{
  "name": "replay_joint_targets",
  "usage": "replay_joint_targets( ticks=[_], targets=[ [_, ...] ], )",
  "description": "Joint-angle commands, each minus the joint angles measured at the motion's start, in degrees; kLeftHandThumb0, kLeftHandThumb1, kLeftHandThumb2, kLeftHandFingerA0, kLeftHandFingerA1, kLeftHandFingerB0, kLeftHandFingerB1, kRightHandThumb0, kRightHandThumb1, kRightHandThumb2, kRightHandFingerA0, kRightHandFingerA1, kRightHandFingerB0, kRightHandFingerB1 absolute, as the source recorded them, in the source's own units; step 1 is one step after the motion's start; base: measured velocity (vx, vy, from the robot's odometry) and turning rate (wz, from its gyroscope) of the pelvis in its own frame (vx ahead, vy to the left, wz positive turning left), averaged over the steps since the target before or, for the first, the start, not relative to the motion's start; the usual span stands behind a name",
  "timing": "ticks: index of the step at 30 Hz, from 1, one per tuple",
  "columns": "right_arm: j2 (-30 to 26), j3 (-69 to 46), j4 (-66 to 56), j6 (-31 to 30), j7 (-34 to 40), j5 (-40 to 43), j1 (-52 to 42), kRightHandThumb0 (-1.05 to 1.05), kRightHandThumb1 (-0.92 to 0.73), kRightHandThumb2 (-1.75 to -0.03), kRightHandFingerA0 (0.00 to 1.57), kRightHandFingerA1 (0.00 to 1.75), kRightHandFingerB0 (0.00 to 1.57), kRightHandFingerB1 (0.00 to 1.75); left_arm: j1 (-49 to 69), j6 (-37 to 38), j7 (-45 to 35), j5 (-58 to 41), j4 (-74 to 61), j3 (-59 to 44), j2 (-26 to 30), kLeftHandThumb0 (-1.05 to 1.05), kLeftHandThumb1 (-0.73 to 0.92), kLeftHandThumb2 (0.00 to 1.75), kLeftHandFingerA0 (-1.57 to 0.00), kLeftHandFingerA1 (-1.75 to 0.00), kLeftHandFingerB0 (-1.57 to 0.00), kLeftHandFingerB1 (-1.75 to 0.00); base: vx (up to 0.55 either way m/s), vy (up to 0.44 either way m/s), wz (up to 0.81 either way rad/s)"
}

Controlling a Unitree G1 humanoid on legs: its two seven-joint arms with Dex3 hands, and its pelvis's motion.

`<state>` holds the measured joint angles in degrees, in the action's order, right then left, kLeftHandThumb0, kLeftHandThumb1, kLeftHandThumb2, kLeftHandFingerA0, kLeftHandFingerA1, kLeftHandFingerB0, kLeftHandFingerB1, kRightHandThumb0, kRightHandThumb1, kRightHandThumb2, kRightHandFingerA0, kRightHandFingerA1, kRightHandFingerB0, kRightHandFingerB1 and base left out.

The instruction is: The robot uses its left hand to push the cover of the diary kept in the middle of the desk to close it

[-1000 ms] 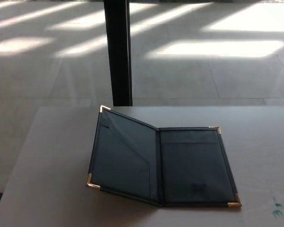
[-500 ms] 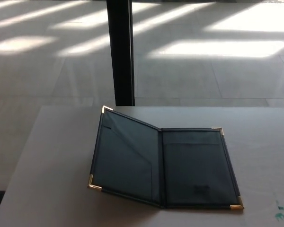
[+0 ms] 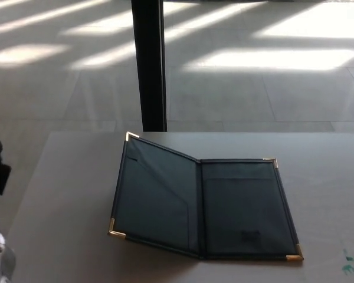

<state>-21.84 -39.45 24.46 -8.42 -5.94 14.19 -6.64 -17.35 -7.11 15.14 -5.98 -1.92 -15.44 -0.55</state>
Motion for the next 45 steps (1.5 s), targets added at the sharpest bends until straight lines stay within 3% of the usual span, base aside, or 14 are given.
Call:
replay_joint_targets(
  ticks=[1, 4, 12, 14, 19, 20, 23, 28, 30, 36, 37, 40, 42, 45],
  targets=[
    [-0.43, -0.92, -0.74, -2.10, 0.05, 2.73, -0.65, -0.85, -0.73, -1.14, 0.59, 0.80, 0.42, 0.62, 1.65, -4.46, 0.69, 1.35, -2.92, 5.87, -4.42, -0.83, 0.82, 1.09, -0.33, -0.52, -0.31, -0.51, 0.00, 0.000, 0.00],
    [-0.43, -0.84, -0.40, -1.64, 0.16, 2.96, -0.70, -0.90, -0.92, -0.70, 0.58, 0.81, 0.46, 0.57, 3.64, -5.46, 1.61, -0.52, -3.21, 6.91, -9.10, -0.86, 0.92, 0.78, -0.32, -0.46, -0.27, -0.43, 0.00, 0.000, 0.00],
    [-0.57, -0.21, -0.41, -1.61, 0.50, 3.19, -0.78, -0.86, -0.74, -1.15, 0.59, 0.80, 0.42, 0.62, 10.21, -6.92, -0.51, 1.62, -4.17, 11.82, -8.79, -0.73, 0.82, 1.24, -0.33, -0.57, -0.14, -0.47, 0.00, 0.000, 0.00],
    [-0.28, -0.45, -1.03, -2.19, 0.32, 3.85, -1.01, -0.91, -0.92, -0.71, 0.59, 0.82, 0.44, 0.58, 10.14, -6.91, -0.12, 1.54, -4.35, 11.47, -8.68, -0.85, 0.92, 0.81, -0.37, -0.46, -0.28, -0.43, 0.00, 0.000, 0.00],
    [0.08, -0.12, -1.45, -1.96, 1.10, 3.48, -1.47, -0.91, -0.92, -0.72, 0.60, 0.83, 0.45, 0.57, 9.29, -8.03, 1.17, 1.81, -5.12, 10.45, -8.62, -0.88, 0.92, 0.80, -0.39, -0.45, -0.31, -0.43, 0.00, 0.000, 0.00],
    [0.19, -0.05, -1.79, -2.04, 1.43, 3.36, -1.57, -0.91, -0.92, -0.72, 0.60, 0.82, 0.45, 0.57, 9.05, -8.22, 1.68, 1.77, -5.16, 10.07, -8.79, -0.78, 0.80, 1.23, -0.36, -0.56, -0.18, -0.47, 0.00, 0.000, 0.00],
    [0.29, 0.17, -1.96, -1.94, 1.45, 3.35, -1.98, -0.91, -0.92, -0.72, 0.59, 0.81, 0.46, 0.58, 8.48, -5.43, 2.22, 2.43, -3.87, 9.20, -8.51, -0.89, 0.91, 0.75, -0.37, -0.47, -0.31, -0.44, 0.00, 0.000, 0.00],
    [0.12, 0.08, -1.73, -1.80, 0.78, 4.00, -2.10, -0.85, -0.74, -1.16, 0.55, 0.79, 0.42, 0.64, 8.16, -5.82, 3.39, 3.22, -3.68, 8.74, -8.80, -0.73, 0.72, 1.19, -0.30, -0.57, -0.03, -0.44, 0.00, 0.000, 0.00],
    [0.16, -0.08, -1.41, -1.71, 0.91, 4.24, -1.91, -0.92, -0.92, -0.71, 0.59, 0.80, 0.46, 0.58, 8.58, -9.18, 4.96, 3.52, -4.52, 8.84, -9.86, -0.85, 0.92, 0.77, -0.27, -0.44, -0.15, -0.38, 0.00, 0.000, 0.00],
    [0.73, 0.21, -3.25, -2.65, 1.98, 4.42, -1.67, -0.91, -0.92, -0.72, 0.59, 0.83, 0.45, 0.60, 10.01, -20.74, 6.76, 1.35, -7.30, 9.03, -13.85, -0.87, 0.92, 0.78, -0.13, -0.47, -0.20, -0.45, 0.00, 0.000, 0.00],
    [0.53, 0.08, -3.22, -2.87, 2.26, 4.47, -1.24, -0.92, -0.92, -0.72, 0.60, 0.82, 0.45, 0.60, 10.19, -23.77, 4.27, -1.03, -7.21, 9.44, -13.64, -0.39, 0.49, 1.13, 0.00, -0.52, -0.01, -0.50, 0.00, 0.000, 0.00],
    [0.38, 0.07, -4.15, -3.25, 2.26, 4.56, -1.28, -0.91, -0.92, -0.72, 0.59, 0.82, 0.45, 0.60, 9.78, -26.43, 3.21, -2.96, -7.08, 9.45, -14.08, -0.89, 0.92, 0.81, -0.18, -0.52, -0.11, -0.44, 0.00, 0.000, 0.00],
    [0.49, -0.03, -4.60, -3.72, 2.46, 4.72, -1.28, -0.91, -0.92, -0.72, 0.60, 0.82, 0.45, 0.59, 9.31, -28.31, 3.49, -4.64, -6.96, 8.81, -15.03, -0.38, 0.52, 1.14, 0.00, -0.52, -0.01, -0.51, 0.00, 0.000, 0.00],
    [0.33, -0.26, -3.96, -4.70, 2.68, 5.26, -0.25, -0.91, -0.92, -0.72, 0.62, 0.83, 0.45, 0.57, 9.05, -32.59, 5.07, -9.32, -6.29, 6.52, -18.50, -0.90, 0.83, 1.19, 0.00, -0.48, -0.12, -0.41, 0.00, 0.000, 0.00]
  ],
)
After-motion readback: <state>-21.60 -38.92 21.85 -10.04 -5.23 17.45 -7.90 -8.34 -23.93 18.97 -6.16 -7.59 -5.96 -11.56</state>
